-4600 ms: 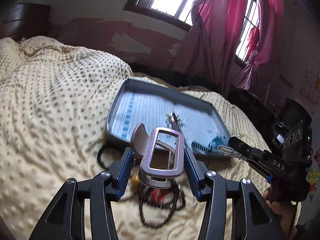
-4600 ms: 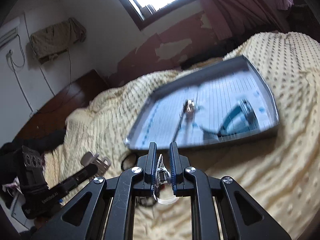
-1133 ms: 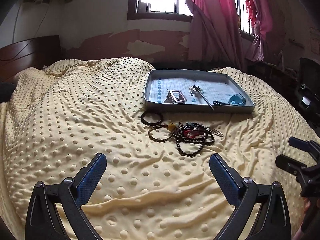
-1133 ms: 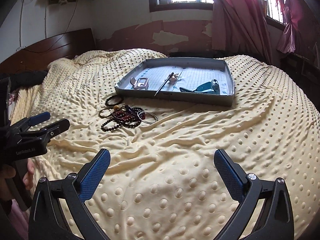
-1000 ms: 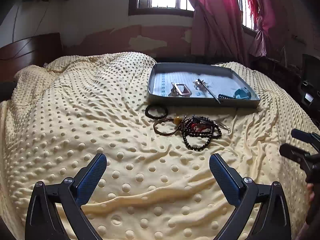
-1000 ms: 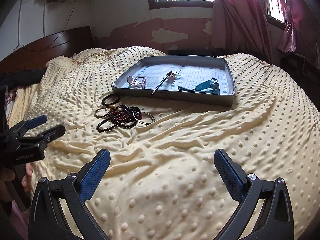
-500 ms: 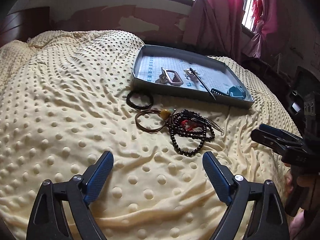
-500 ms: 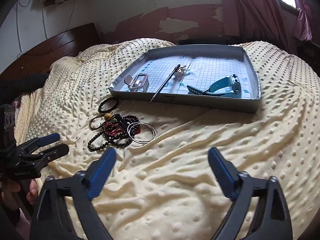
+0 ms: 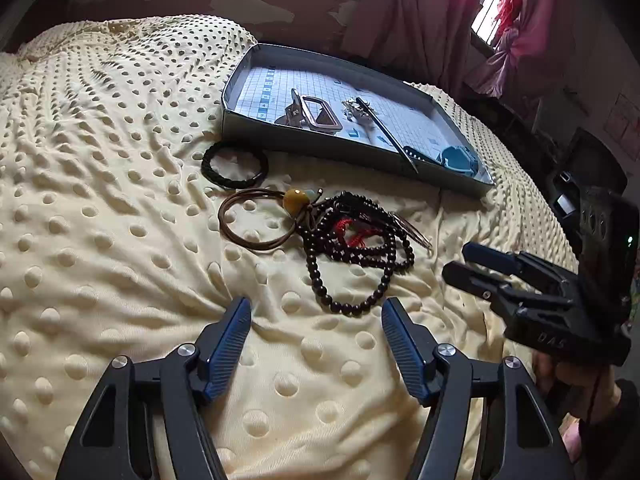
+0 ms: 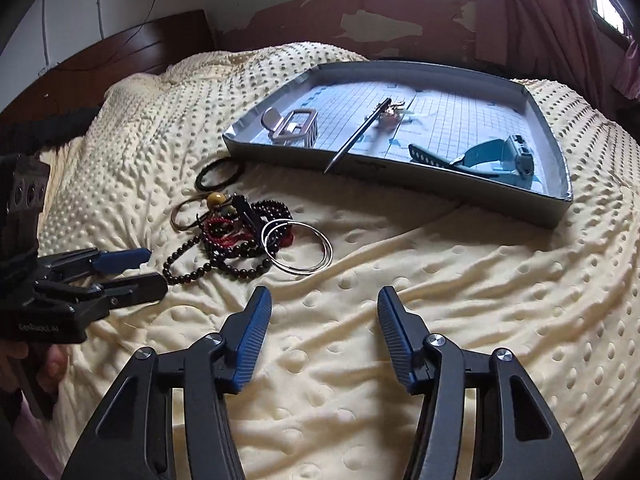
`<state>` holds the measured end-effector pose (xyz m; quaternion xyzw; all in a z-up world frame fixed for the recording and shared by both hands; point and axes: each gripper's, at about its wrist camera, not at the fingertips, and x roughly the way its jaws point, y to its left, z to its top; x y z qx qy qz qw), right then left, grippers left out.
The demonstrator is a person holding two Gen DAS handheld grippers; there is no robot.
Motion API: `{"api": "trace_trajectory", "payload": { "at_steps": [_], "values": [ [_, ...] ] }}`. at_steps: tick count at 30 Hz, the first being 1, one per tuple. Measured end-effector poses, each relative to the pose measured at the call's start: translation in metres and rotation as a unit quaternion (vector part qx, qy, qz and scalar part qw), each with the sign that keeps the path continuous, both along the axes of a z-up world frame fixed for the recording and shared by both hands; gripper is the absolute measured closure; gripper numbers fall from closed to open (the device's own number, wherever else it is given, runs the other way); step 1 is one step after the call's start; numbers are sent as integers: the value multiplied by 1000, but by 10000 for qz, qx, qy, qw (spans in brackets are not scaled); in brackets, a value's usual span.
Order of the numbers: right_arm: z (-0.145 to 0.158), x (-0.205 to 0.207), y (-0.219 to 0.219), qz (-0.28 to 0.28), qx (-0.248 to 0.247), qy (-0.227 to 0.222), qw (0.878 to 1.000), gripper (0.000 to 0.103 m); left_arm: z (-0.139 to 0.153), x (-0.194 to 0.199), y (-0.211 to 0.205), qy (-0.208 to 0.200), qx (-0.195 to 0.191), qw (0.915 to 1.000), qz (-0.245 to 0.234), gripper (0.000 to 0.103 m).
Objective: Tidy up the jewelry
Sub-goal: 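Grasp the long black bead strand with the left tool while the right tool grasps the thin silver rings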
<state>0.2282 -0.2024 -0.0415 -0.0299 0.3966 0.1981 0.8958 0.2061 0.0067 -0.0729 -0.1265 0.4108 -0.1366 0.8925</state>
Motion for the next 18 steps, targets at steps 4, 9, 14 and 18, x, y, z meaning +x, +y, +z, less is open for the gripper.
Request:
{"api": "trace_trajectory", "payload": {
  "at_steps": [4,9,14,18],
  "values": [
    [-3,5,7,42,-146,-10,9999,53,-4,9,-2,110,-24,9999,2,45],
    [-4,9,13,38,-348,-62,9994,53,-14,23,-3,241,-93,9997,2,54],
    [-2,13,23,153,-537,-246,9981,53,-16,22,2,319,-227,9992,55,72],
    [3,14,34,318,-713,-477,9958,56,-19,23,10,443,-339,9981,253,93]
  ]
}}
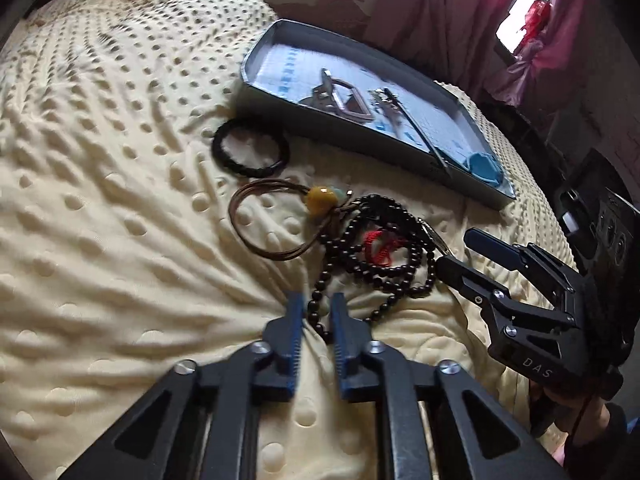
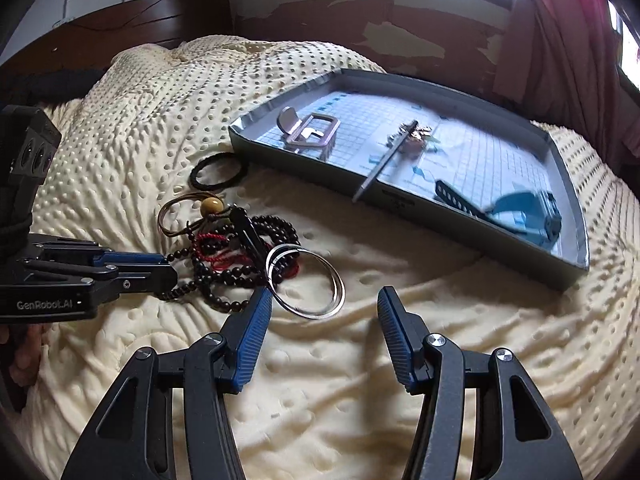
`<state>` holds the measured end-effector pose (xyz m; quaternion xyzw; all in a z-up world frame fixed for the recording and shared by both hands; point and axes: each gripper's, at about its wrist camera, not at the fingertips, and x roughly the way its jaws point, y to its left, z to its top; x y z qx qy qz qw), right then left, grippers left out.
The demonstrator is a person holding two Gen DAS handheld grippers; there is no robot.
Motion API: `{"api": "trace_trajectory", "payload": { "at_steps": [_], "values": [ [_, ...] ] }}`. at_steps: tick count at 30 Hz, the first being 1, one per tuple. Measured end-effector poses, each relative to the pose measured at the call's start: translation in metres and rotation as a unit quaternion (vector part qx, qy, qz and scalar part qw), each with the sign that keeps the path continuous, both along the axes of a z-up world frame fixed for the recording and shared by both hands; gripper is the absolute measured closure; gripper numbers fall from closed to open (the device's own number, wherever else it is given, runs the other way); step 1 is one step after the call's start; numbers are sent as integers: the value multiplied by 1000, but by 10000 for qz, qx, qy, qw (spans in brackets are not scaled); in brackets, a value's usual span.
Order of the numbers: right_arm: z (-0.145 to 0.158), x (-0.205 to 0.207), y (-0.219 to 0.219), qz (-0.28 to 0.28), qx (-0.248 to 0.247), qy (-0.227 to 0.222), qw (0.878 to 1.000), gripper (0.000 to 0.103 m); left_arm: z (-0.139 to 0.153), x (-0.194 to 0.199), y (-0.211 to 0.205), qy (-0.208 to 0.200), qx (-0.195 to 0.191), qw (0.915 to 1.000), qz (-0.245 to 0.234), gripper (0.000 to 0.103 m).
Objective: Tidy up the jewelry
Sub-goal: 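Grasp the long black bead strand with the left tool while the right tool grasps the thin silver rings, then carry the bead strand and silver rings into the tray and open both tools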
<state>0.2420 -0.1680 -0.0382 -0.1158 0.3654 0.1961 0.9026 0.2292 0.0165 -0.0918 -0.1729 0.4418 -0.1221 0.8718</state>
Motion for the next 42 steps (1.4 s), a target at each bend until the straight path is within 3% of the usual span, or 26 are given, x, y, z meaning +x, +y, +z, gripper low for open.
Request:
{"api": "trace_trajectory", "payload": {
  "at_steps": [3,7,15,23,30,42],
  "values": [
    [0,1,5,120,-25,22,9999,83,0,-3,3,-30,-41,9999,92,96],
    [2,-2,2,123,41,-12,9999,97,7,-12,-1,-163,156,9996,195,97],
    [8,-7,-10,-70,416,234,9988,99,12,-34,9,-96,-358,9988,331,97],
    [17,-23,-21,-86,1081,471,9930,100,26,-54,5,-490,-125,9980,389,97],
    [26,-40,-33,-26,1347,471,9898,100,51,-67,2,-976,-29,9948,297,97],
    [35,-46,-35,122,1736,429,9838,100,104,-95,9,-1694,-240,9847,324,97]
  ]
}}
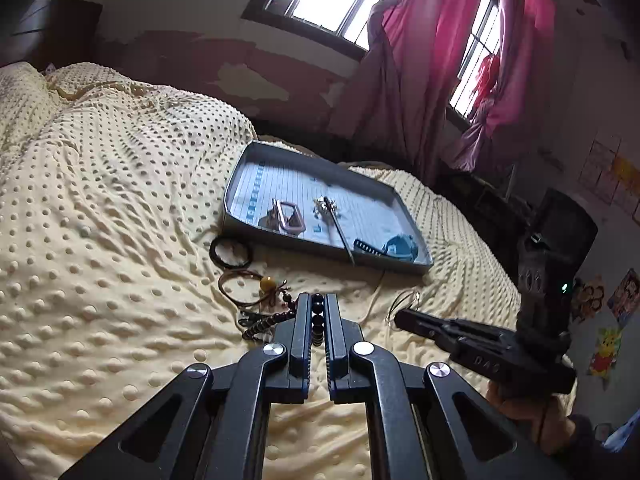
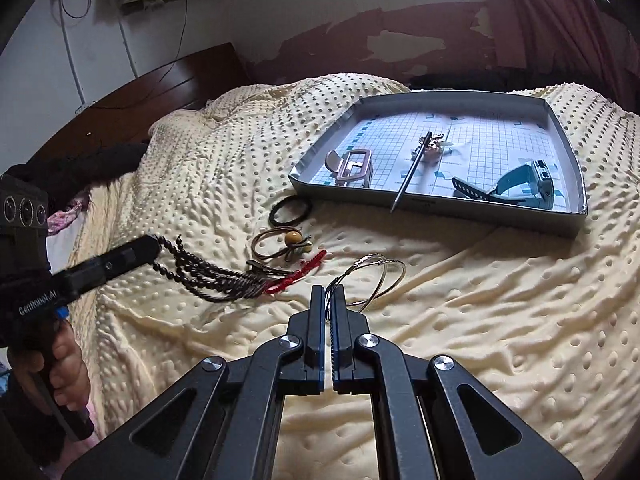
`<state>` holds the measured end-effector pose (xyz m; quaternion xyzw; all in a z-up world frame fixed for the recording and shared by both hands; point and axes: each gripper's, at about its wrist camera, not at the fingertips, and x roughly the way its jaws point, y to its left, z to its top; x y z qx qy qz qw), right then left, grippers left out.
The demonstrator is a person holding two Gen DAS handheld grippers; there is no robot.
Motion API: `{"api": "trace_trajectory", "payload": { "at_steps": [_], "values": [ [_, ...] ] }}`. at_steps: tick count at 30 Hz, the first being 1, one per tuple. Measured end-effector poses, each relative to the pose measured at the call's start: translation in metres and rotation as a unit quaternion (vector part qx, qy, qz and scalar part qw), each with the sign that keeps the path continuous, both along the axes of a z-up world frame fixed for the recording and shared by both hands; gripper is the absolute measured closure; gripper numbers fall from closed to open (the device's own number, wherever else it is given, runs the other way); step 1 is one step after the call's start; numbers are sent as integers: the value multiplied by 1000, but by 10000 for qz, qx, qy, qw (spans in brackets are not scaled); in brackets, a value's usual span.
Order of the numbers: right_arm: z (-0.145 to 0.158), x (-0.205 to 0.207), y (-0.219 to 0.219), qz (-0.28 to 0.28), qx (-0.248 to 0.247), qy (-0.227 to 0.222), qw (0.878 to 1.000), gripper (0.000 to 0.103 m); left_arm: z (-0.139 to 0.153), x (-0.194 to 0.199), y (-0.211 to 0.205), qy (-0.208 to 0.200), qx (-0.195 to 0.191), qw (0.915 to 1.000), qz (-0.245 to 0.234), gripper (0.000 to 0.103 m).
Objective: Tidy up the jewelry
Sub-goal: 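Carry the bead strand and silver rings into the tray and open both tools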
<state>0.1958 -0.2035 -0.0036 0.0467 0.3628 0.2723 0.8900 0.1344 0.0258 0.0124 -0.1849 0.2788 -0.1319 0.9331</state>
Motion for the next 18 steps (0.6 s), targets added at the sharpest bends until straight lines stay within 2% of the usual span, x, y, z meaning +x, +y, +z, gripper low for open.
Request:
{"api": "trace_trajectory", "payload": {
  "at_steps": [5,13,18],
  "values": [
    [5,-2,-4,-15,165,-50,9998,100,17,-9,5,-258,-102,9996,70,97],
    [11,-4,-5,28,279,-191,9994,100,22,-6,8,-308,-204,9992,136,97],
    [17,1,-11,-71,315,-412,9986,100,40,14,-4,-368,-35,9993,4,97]
  ]
}}
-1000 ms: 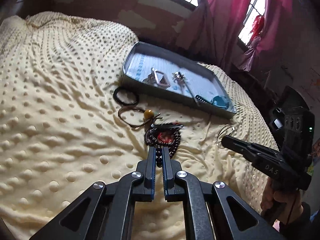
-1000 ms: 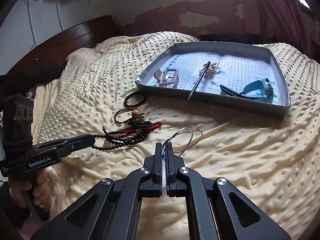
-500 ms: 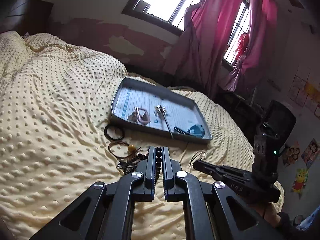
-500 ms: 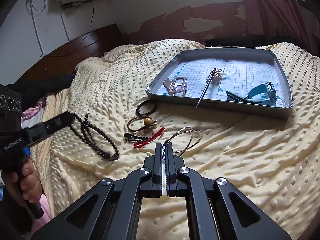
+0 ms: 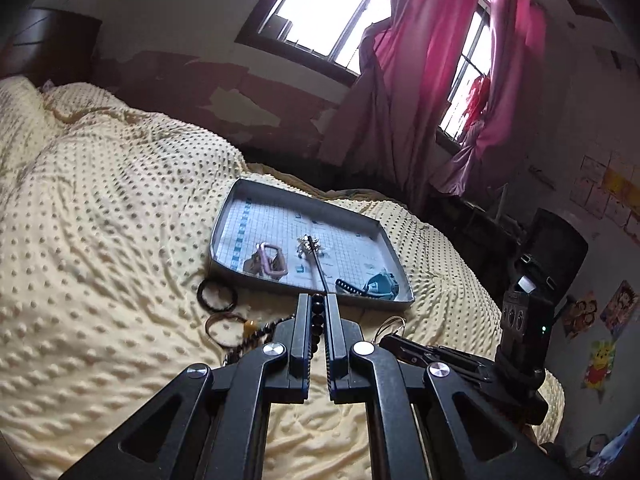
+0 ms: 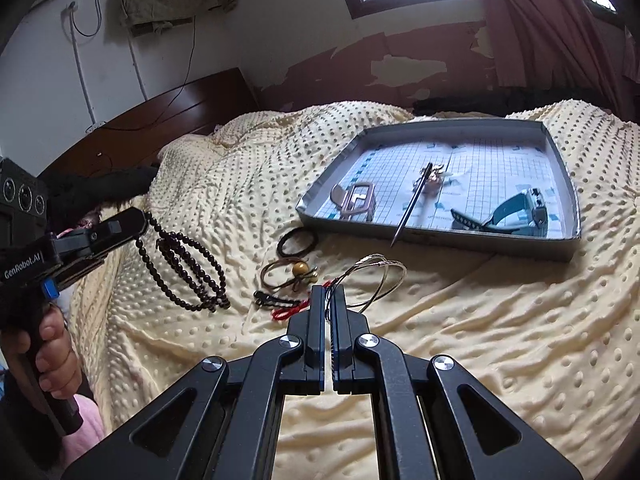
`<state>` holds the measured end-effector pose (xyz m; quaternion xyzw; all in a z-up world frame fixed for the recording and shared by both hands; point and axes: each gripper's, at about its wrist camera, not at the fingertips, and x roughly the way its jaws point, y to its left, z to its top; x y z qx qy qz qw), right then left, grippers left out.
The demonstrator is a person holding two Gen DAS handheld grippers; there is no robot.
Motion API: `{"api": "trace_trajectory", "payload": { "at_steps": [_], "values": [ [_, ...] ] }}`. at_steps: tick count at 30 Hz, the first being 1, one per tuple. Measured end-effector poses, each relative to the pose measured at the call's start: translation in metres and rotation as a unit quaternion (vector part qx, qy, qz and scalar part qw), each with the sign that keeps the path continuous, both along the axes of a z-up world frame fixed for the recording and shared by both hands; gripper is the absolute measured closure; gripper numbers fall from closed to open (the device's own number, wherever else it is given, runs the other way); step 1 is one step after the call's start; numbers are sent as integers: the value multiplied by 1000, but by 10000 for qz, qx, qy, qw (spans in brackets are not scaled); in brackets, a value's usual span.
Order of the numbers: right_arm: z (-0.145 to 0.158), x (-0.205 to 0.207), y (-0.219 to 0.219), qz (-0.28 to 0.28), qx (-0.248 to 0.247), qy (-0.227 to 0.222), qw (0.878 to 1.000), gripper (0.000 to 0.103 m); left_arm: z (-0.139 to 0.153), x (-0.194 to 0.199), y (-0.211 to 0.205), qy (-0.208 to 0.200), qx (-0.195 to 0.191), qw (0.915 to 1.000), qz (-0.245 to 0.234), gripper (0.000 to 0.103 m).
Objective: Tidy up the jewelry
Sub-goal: 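Carry the bead strand and silver rings into the tray and open both tools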
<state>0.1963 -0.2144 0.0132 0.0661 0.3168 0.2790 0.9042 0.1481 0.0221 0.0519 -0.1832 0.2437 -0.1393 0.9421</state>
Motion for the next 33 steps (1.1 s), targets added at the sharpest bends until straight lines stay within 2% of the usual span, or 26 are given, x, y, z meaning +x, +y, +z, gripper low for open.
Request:
{"api": "trace_trajectory", "payload": {
  "at_steps": [6,13,16,20,23,33],
  "values": [
    [8,27,-15,-352,158,-212,9990,100,35,43,-13,36,219,9996,-176,97],
    [27,73,-17,-614,-20,-586,9964,100,53,98,-28,-94,332,9993,-163,97],
    [28,94,-18,-606,-110,-607,9962,100,46,127,-34,-65,350,9993,-126,97],
    [13,114,-27,-560,54,-324,9979,100,24,165,-39,107,297,9995,-95,97],
    [-2,121,-31,-490,123,-100,9987,100,4,183,-43,192,87,9997,-144,97],
    [-28,131,-39,-453,171,416,9980,100,-44,205,-62,677,-15,9975,-195,97]
  ]
}}
